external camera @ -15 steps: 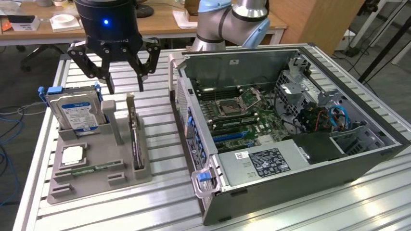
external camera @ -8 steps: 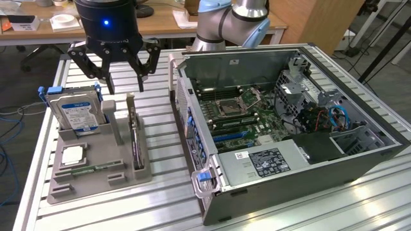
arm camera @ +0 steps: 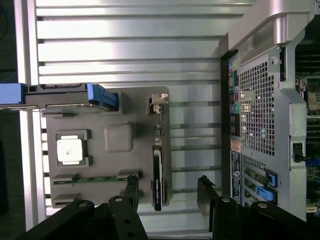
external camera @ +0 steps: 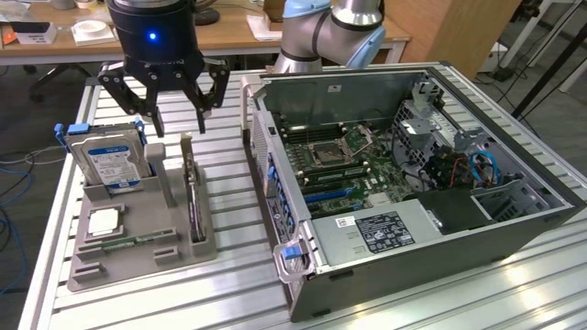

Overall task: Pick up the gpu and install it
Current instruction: 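Pick up the gpu and move the gpu toward the slot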

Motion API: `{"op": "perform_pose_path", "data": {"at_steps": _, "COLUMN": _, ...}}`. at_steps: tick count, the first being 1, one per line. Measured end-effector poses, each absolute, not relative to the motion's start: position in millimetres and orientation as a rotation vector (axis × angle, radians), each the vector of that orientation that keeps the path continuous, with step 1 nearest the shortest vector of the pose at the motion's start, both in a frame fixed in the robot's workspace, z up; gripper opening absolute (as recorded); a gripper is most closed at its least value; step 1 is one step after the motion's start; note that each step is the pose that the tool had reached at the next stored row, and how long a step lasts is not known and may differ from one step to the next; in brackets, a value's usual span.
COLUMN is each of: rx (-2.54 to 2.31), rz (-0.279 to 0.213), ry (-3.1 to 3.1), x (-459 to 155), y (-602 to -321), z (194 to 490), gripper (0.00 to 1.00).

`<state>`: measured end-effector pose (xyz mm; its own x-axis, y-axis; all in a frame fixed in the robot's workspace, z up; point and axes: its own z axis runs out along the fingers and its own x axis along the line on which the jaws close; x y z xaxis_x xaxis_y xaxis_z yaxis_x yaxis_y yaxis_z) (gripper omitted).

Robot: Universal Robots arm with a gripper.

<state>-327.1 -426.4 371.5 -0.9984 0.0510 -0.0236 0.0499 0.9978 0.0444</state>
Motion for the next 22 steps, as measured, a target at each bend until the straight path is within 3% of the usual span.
{"op": "perform_pose_path", "data": {"at_steps": 22, "rx": 0.079, "rz": 0.068, "ry": 3.115, "x": -327.0, "y": -426.4, "z": 364.0, "gripper": 0.59}}
